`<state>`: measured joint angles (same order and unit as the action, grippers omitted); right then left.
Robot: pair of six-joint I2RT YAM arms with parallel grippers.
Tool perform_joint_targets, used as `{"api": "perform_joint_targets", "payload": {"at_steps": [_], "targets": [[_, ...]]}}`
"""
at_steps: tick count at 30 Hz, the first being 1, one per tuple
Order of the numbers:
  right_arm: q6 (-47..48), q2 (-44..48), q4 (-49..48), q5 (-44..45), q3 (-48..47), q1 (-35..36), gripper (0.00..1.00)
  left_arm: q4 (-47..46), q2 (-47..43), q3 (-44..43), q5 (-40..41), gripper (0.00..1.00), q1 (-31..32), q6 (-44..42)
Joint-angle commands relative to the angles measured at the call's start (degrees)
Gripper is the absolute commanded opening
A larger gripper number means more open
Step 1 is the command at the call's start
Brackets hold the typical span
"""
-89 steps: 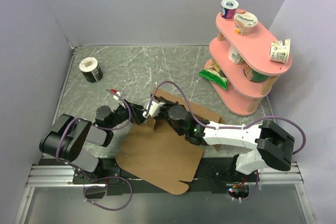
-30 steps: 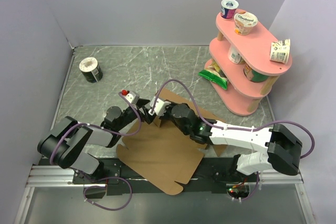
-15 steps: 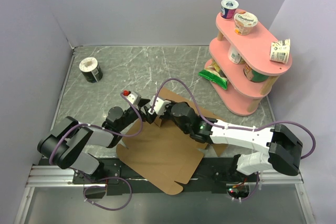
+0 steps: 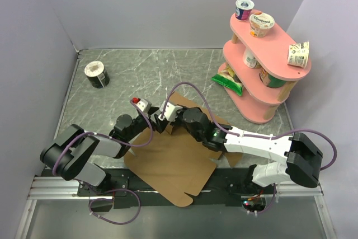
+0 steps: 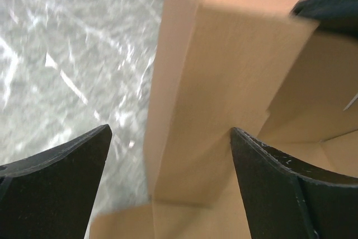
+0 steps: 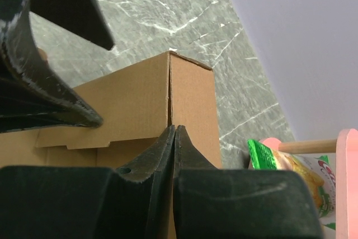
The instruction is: Fold the paper box
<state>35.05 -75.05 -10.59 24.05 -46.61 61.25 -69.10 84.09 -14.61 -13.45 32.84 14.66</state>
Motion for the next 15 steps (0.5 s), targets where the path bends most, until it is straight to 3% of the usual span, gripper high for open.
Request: {"api": "perform_joint_targets", "payload": {"at_steps": [1, 13, 15], "targets": [[-0.95, 1.22, 2.68, -2.7, -1.55, 0.01, 0.06, 2.92, 0.46, 1.16, 1.86, 0.95, 0.12, -2.0], [-2.09, 1.57, 4.52, -3.31, -2.52, -0.26, 0.05, 3.26, -1.04, -2.17, -2.71, 0.99, 0.12, -0.95], [-2.35, 2.01, 5.57, -3.75, -3.13, -0.26, 0.09, 3.45, -1.65, -3.05, -4.91, 0.99, 0.12, -0.42]]}}
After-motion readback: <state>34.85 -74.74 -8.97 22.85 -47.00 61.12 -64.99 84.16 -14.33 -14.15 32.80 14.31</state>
